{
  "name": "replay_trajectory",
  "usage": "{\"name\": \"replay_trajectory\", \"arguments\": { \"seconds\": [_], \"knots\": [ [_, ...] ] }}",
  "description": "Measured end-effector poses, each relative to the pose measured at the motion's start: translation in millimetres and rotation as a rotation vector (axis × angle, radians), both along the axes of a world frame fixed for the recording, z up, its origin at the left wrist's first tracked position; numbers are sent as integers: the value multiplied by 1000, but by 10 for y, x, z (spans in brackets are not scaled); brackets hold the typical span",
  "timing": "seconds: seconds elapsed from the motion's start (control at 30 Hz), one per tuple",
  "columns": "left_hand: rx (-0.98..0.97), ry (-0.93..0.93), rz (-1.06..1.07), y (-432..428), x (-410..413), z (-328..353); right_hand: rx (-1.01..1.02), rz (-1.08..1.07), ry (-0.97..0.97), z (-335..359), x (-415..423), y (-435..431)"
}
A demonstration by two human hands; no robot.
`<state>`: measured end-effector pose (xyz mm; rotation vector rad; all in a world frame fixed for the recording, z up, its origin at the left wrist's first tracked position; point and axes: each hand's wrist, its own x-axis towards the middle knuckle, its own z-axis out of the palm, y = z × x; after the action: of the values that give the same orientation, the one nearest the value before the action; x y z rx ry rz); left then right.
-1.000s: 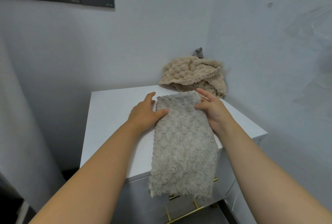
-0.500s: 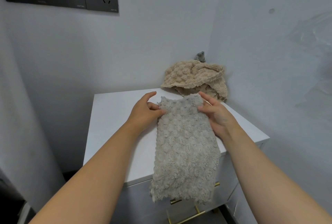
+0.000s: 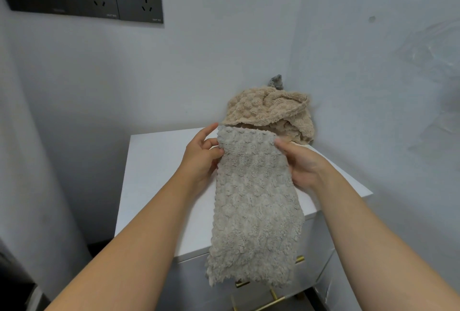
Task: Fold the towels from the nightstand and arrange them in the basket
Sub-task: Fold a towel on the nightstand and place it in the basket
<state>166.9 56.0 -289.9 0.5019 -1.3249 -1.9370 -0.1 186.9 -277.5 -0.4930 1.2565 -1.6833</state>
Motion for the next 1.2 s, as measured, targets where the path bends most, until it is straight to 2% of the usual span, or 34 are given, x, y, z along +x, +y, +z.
{"name": "replay_trajectory", "arguments": {
  "seconds": [0.13, 0.3, 0.53, 0.7, 0.87, 0.93, 1.1, 1.2],
  "knots": [
    [114, 1, -88, -1, -28, -18, -38, -10, 54, 51, -25, -27],
    [25, -141, -144, 127, -58, -2, -150, 58, 80, 81, -30, -22],
    [-91, -199, -40, 113, -113, -45, -80, -44, 213, 62, -25, -39],
    [-233, -291, 111, 63, -83, -64, 105, -168, 385, -7, -16, -33],
    [-264, -296, 192, -6, -63, -89, 233, -21, 520, -7, -14, 11],
    [-282, -311, 207, -30, -56, -95, 241, -2, 529, -1, -16, 18],
    [-326, -354, 146, -64, -47, -105, 186, -150, 517, -56, -12, -6],
    [-372, -378, 182, -105, -41, -128, 146, -179, 503, -79, -15, -24]
  ]
}}
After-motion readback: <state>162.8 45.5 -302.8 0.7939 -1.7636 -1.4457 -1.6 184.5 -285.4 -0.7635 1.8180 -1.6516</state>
